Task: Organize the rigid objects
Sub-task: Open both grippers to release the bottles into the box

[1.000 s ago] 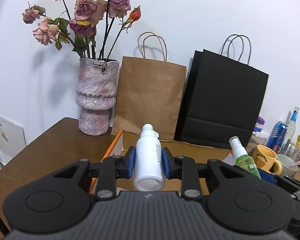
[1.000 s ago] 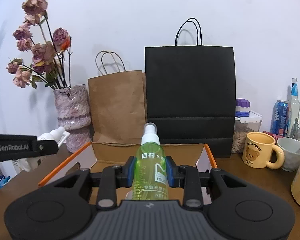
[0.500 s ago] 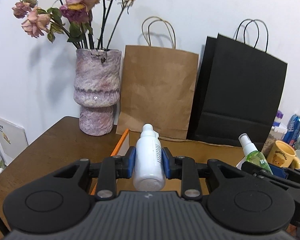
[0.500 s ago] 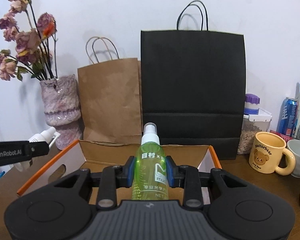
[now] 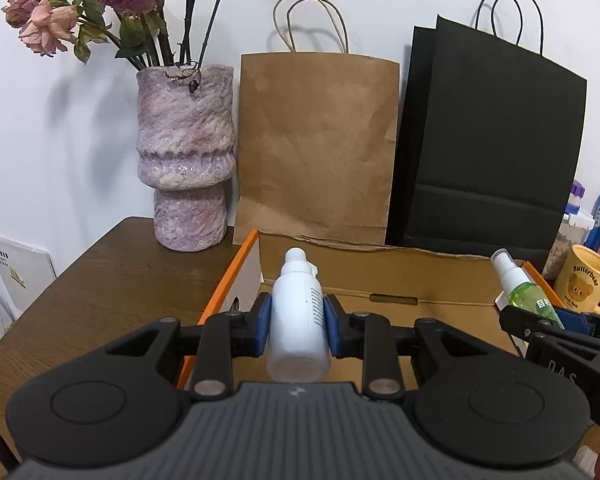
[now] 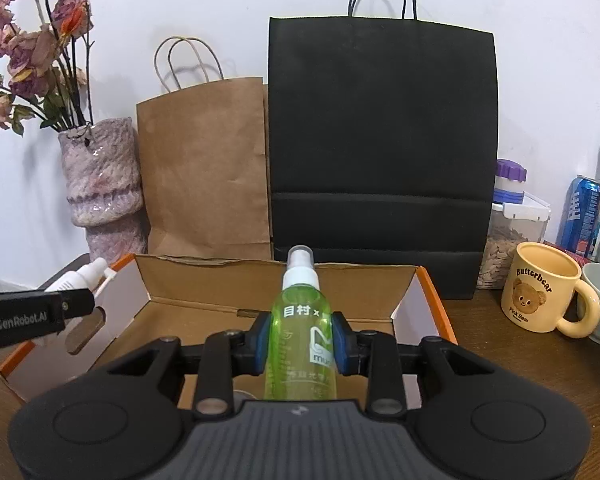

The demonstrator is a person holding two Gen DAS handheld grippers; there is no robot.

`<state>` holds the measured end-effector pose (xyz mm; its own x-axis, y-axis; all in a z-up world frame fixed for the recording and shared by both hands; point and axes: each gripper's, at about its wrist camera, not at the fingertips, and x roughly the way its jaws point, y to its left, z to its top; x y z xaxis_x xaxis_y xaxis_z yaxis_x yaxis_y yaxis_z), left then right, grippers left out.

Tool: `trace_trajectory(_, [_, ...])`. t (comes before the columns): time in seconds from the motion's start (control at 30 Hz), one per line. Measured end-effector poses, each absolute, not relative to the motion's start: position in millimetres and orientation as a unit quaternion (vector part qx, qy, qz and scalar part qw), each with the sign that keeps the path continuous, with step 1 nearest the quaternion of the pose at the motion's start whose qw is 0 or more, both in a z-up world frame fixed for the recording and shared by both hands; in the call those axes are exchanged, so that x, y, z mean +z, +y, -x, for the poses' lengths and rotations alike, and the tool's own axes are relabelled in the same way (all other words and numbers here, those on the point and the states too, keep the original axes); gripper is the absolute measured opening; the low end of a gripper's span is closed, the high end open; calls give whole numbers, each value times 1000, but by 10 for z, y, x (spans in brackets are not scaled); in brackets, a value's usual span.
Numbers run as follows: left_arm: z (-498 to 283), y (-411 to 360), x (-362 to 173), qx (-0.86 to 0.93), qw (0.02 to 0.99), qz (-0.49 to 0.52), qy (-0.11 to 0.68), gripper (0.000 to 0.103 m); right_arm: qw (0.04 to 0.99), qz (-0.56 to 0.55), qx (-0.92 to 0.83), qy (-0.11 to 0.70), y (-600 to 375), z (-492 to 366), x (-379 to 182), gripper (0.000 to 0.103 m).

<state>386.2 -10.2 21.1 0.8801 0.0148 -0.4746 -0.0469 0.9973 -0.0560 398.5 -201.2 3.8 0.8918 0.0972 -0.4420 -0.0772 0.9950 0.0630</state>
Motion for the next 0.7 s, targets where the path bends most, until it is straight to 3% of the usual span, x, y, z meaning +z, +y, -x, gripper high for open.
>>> trace_trajectory(0.1, [-3867, -95, 203, 14, 968, 31, 247, 29, 970, -20, 47, 237, -2021, -4000, 19, 31])
trace_trajectory(0.17, [-3873, -95, 195, 16, 968, 24, 248, 36, 968, -22, 47, 247, -2038, -4021, 6, 31])
trace_trajectory(0.23, [-3862, -79, 198, 20, 969, 23, 246, 58, 968, -21, 42, 245, -2055, -4014, 9, 34])
trace_trajectory(0.3, [-3848, -57, 216, 26, 970, 24, 239, 74, 969, -15, 34, 243, -2064, -4004, 24, 56])
trace_trajectory(0.37, [-3838, -34, 237, 30, 972, 28, 233, 89, 971, -13, 29, 238, -2086, -3998, 35, 87])
trace_trajectory(0.4, [-3832, -16, 249, 31, 972, 31, 230, 101, 971, -14, 28, 236, -2095, -3998, 39, 91])
trace_trajectory(0.47, [-3814, 8, 266, 30, 974, 38, 223, 103, 971, -17, 23, 235, -2112, -4000, 44, 100])
trace_trajectory(0.7, [-3809, 10, 290, 30, 974, 40, 220, 103, 972, -17, 23, 235, -2107, -3992, 61, 103])
